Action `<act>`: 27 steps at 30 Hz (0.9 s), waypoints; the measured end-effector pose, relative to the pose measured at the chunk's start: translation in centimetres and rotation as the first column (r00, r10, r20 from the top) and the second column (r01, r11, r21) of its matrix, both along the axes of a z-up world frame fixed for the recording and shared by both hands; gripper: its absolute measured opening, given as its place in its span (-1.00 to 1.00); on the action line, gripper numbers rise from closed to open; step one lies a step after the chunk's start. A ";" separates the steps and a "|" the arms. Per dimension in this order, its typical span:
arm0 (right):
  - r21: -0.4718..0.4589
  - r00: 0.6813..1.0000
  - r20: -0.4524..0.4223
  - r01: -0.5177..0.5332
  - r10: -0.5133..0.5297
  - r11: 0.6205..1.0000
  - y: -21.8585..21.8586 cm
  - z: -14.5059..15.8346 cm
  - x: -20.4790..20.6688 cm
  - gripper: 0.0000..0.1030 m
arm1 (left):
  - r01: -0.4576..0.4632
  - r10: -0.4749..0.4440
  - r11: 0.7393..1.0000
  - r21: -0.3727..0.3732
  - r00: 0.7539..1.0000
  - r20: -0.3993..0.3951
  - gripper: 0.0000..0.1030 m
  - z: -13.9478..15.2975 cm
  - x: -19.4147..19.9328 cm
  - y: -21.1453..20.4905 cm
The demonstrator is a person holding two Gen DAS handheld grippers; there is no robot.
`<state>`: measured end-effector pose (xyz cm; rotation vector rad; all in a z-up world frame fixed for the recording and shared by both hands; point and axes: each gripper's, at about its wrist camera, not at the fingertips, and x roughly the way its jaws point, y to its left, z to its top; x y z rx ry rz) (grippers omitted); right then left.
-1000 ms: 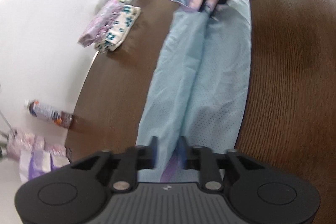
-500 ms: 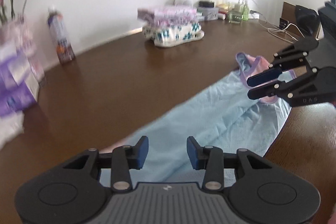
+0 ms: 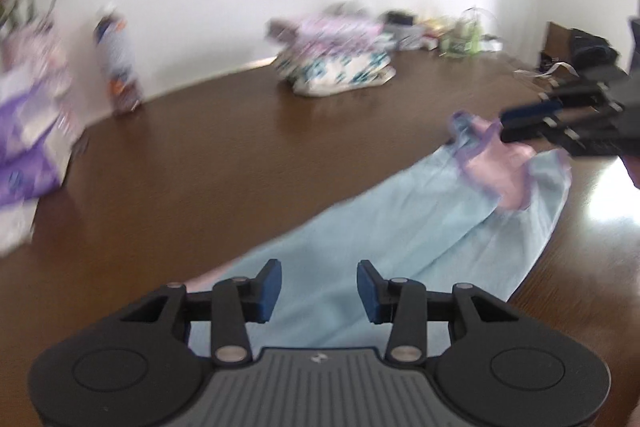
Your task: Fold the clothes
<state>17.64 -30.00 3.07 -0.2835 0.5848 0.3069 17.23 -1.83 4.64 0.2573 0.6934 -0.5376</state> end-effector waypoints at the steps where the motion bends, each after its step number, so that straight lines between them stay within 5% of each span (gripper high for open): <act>1: -0.035 1.000 -0.003 0.029 -0.029 0.999 -0.9 0.2 0.4 -0.60 | 0.024 -0.024 1.000 -0.004 1.000 0.001 -0.20 0.4 0.3 -0.9; 9: -0.236 0.993 -0.094 0.046 -0.070 0.971 -4.9 -2.2 3.7 -0.60 | 0.174 -0.174 0.985 -0.004 0.984 -0.048 -0.15 3.1 5.0 -10.6; 18: -0.240 0.988 -0.140 -0.094 0.062 0.966 -4.9 -5.1 4.9 -0.59 | 0.214 -0.209 0.977 0.014 0.966 -0.154 -0.10 1.4 12.2 -21.5; 27: -0.219 0.988 -0.113 -0.131 0.109 0.967 -5.8 -6.2 4.7 -0.59 | 0.239 -0.232 0.971 0.003 0.945 -0.231 -0.15 -1.6 15.6 -24.6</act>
